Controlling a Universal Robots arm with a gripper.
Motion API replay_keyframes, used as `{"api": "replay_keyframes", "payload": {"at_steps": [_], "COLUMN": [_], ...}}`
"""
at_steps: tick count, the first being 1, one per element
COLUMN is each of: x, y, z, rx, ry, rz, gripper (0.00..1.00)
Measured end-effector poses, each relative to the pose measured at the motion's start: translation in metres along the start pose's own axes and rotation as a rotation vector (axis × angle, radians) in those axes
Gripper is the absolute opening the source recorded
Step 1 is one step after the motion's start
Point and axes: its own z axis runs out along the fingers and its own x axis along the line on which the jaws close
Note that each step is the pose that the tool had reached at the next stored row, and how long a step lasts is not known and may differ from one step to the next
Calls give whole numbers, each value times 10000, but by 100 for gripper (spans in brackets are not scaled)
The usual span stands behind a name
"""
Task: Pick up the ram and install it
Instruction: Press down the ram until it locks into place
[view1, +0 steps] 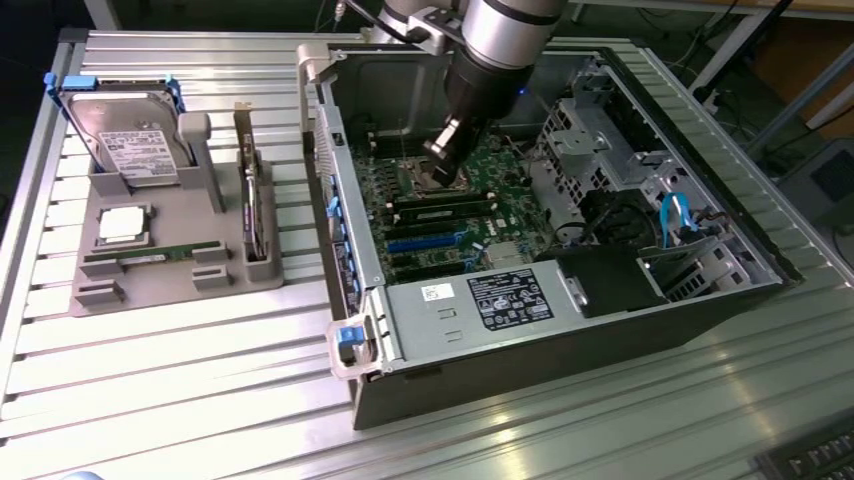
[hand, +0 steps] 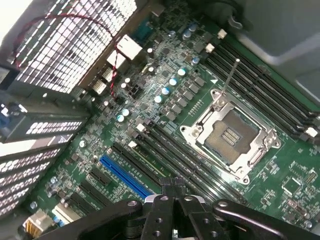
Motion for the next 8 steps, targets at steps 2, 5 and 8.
{"api": "replay_keyframes", "payload": {"at_steps": [2, 5, 8], "x": [0, 0, 0], "y": [0, 0, 0], "z": [0, 0, 0], "rx": [-24, -49, -73], "ry": [-20, -39, -59], "rz": [462, 915, 1395], "gripper": [11, 11, 11]}}
